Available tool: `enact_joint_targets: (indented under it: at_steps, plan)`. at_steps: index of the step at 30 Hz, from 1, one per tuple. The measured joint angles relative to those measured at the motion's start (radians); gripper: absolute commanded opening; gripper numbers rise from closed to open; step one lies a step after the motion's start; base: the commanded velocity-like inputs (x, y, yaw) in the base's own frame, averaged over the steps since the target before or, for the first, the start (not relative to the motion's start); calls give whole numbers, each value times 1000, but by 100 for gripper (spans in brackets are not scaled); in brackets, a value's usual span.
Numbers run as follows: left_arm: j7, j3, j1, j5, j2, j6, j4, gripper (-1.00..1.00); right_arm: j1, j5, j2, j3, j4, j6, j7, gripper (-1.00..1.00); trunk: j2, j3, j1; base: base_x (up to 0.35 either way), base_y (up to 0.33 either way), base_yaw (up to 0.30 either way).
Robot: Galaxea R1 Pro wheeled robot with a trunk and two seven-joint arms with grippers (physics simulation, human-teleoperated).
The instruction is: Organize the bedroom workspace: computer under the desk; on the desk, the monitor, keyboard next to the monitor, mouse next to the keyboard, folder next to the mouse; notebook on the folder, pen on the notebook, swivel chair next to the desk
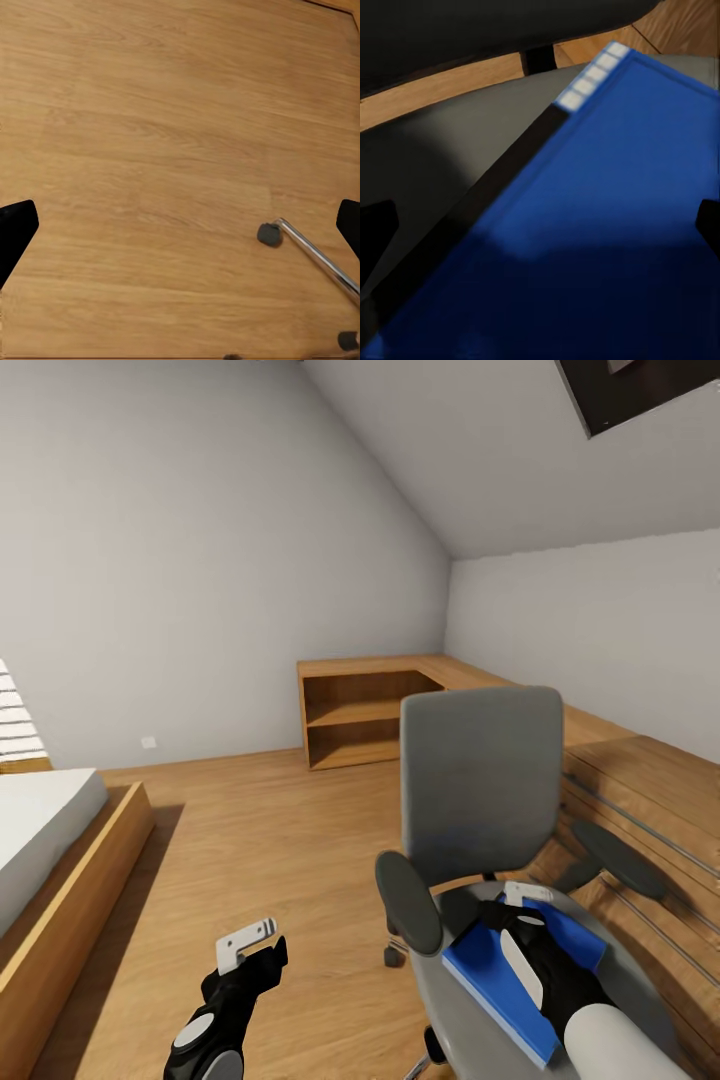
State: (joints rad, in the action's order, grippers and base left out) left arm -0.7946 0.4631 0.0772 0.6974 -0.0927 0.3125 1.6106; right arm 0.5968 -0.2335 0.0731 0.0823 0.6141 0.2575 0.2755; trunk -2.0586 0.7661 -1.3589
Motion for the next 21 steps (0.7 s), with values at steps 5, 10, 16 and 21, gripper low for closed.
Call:
enact_joint_targets:
  at_steps: [5,10,16,21]
  plan:
    - [0,0,0,0,0,0,0,100,0,3,0,0,2,0,0,100,0,0,0,-124,-30,0]
    - [0,0,0,1,0,0,0,100,0,1,0,0,3,0,1,100,0,0,0,-196,-2,0]
    - [0,1,0,0,0,0,0,100,0,2,0,0,4,0,2,100,0,0,0,-206,0,0]
    - [0,1,0,0,0,0,0,100,0,7,1,-1,2,1,3,100,0,0,0,-189,0,0]
